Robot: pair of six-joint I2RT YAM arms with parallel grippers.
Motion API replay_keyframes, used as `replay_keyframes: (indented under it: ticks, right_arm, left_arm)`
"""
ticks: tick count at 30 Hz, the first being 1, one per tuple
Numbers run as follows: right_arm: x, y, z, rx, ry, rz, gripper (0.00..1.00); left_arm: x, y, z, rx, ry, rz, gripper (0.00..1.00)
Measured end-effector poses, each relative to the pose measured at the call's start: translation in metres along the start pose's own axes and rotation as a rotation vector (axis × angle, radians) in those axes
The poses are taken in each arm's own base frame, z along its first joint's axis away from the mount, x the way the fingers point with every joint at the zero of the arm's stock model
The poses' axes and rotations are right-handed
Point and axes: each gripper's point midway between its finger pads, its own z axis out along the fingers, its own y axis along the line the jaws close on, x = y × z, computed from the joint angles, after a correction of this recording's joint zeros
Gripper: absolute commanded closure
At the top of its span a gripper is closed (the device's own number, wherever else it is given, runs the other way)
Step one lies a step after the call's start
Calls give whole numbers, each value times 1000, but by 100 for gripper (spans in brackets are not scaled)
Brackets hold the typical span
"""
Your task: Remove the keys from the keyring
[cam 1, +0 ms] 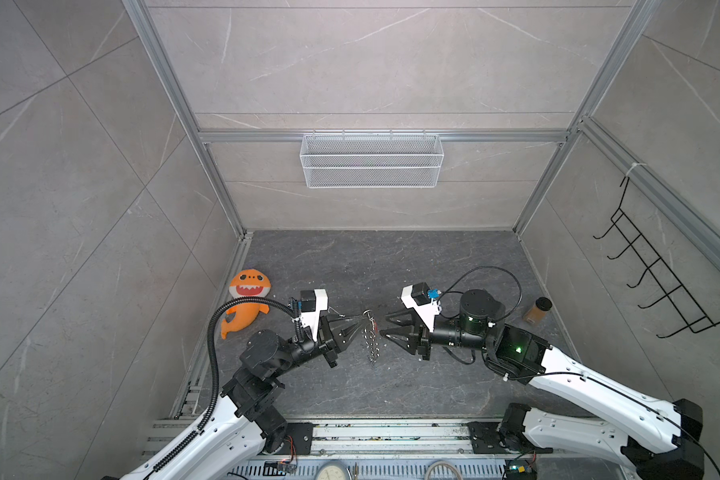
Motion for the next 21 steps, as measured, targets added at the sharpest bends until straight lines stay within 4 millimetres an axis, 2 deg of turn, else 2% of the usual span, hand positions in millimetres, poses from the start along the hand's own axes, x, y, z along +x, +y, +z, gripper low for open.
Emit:
replay_keyframes:
  ticks: [10,13,21]
  right_arm:
    - [9,5,5,48,36,-54,51]
    - [13,3,9,66,51,-65,45]
    - [28,-5,20,118,100,-83,49]
  left_arm:
    - [1,1,0,-1,2,-1,100]
    - [1,1,0,-1,2,-1,100]
    - [1,1,0,-1,2,-1,100]
